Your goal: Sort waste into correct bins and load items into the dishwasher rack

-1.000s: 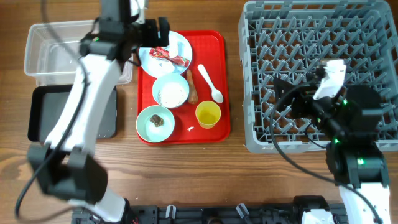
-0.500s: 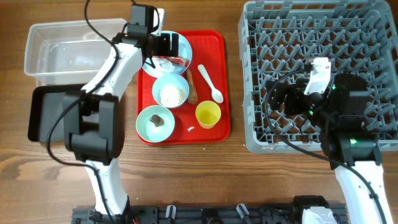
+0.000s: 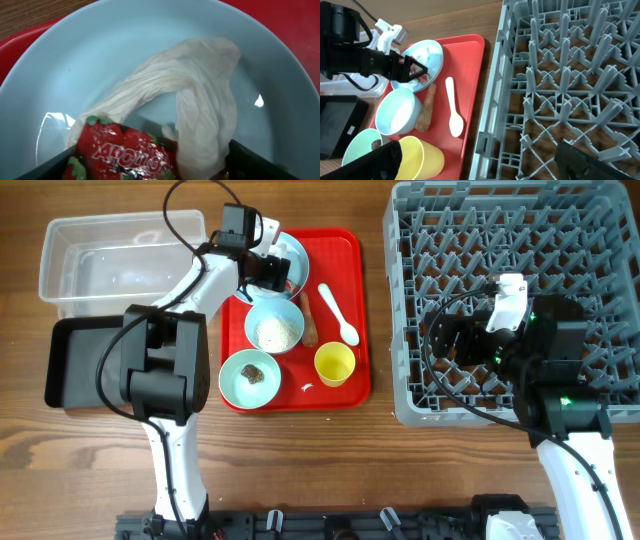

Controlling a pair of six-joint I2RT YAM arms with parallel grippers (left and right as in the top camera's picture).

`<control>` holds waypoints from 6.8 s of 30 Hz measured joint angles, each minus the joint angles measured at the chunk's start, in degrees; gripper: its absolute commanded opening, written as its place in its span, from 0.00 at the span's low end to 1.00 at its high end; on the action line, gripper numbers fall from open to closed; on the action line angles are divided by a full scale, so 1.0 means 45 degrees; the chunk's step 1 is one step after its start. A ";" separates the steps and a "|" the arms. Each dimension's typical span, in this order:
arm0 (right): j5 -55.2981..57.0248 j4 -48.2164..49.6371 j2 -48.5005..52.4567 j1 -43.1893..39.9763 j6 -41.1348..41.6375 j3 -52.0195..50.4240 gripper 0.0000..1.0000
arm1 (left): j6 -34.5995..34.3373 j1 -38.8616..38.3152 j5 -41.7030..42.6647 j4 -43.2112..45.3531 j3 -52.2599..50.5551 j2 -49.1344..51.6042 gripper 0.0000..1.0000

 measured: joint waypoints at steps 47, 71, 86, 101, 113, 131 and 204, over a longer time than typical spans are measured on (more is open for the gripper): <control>-0.0005 0.0015 0.0651 0.0000 0.0248 0.0000 1.00 | -0.2565 0.5095 -0.0525 -0.1428 0.0840 -0.3633 1.00; -0.0005 0.0170 0.0821 0.0000 0.0389 0.0000 1.00 | -0.1982 0.1588 0.2982 -0.1389 0.0840 -0.3939 0.90; -0.0005 0.0151 0.0821 0.0000 0.0389 0.0000 1.00 | -0.1870 -0.0136 0.1214 0.0724 0.0840 -0.0083 0.99; -0.0005 0.0151 0.0821 0.0000 0.0389 0.0000 1.00 | -0.1710 -0.0087 0.0894 0.0826 0.0894 0.0840 0.04; -0.0010 0.0155 0.0821 0.0000 0.0437 0.0000 1.00 | -0.2871 -0.0087 -0.0622 -0.0699 0.0879 -0.1666 0.04; -0.0005 0.0136 0.0821 0.0000 0.0651 0.0000 1.00 | -0.3245 0.2181 -0.4804 -0.3696 0.1001 -0.3653 0.68; -0.0005 -0.0053 0.1005 0.0000 0.0719 0.0000 1.00 | -0.0733 -0.2579 0.0491 -0.2074 -0.6407 -0.5518 0.12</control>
